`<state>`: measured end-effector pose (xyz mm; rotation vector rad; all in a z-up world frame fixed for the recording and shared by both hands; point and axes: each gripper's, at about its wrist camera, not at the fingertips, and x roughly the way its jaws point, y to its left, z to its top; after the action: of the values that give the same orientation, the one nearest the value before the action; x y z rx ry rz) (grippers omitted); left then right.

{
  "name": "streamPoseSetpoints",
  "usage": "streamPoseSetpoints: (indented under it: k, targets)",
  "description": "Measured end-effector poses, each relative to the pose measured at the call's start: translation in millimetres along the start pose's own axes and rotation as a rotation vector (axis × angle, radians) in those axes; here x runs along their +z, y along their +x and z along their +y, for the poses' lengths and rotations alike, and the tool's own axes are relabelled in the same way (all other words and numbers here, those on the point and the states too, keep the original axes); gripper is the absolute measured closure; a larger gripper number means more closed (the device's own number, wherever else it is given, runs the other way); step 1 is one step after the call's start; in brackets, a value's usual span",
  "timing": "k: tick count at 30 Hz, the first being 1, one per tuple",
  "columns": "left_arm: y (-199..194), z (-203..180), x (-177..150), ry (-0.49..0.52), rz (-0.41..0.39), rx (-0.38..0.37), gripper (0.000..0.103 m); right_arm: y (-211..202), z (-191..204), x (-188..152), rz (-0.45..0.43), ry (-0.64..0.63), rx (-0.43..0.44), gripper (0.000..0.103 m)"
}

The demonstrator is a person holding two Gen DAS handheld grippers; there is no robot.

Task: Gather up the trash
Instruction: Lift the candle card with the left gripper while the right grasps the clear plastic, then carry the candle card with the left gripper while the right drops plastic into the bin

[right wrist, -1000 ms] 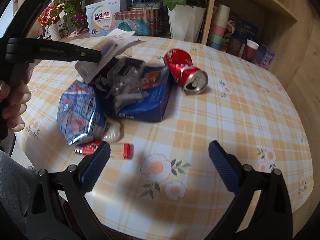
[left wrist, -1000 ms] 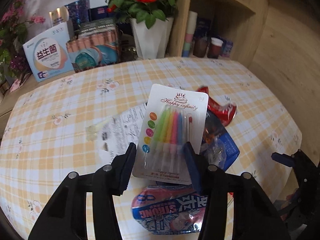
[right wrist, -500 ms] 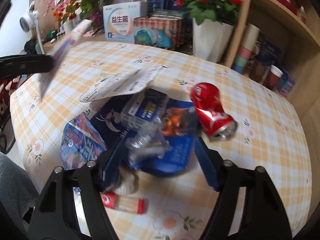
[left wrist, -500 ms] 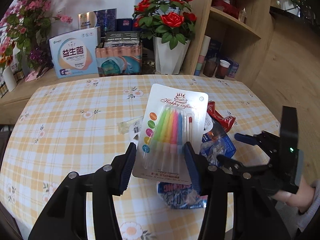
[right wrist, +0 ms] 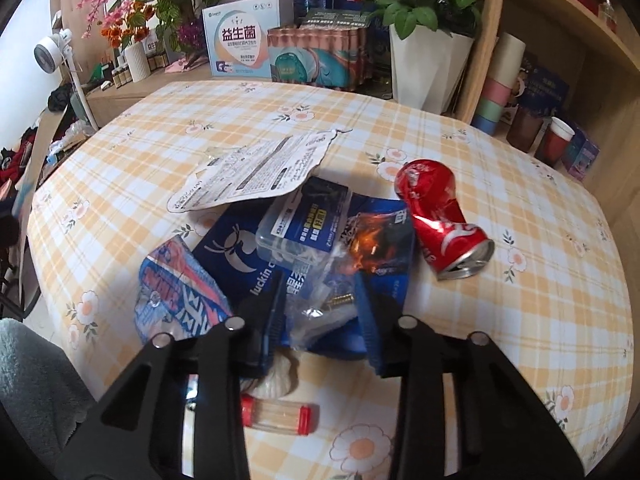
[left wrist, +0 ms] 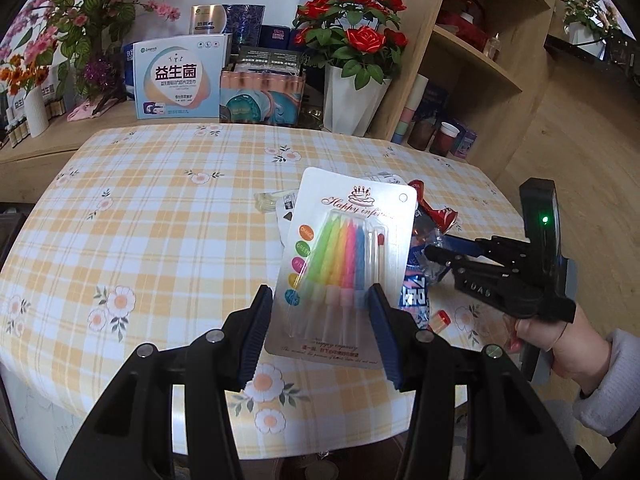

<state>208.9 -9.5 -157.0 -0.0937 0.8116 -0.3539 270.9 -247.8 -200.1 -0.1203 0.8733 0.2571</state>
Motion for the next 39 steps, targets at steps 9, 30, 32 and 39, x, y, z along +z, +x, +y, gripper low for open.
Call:
streamPoseSetpoints:
  k: [9, 30, 32, 39]
  targets:
    - [-22, -3, -18, -0.011, -0.007, -0.007, 0.055, -22, 3, -15, -0.009, 0.009, 0.004, 0.091]
    - [-45, -1, -46, -0.034, -0.003, -0.001, 0.055, -15, 9, -48, 0.079, 0.037, 0.006, 0.056]
    - [-47, 0, -48, -0.036, -0.002, 0.003, 0.055, -8, 6, -51, 0.100, 0.064, 0.026, 0.061]
    - [-52, 1, -53, -0.046, 0.003, 0.004, 0.055, -26, 1, -55, 0.055, 0.103, 0.046, 0.082]
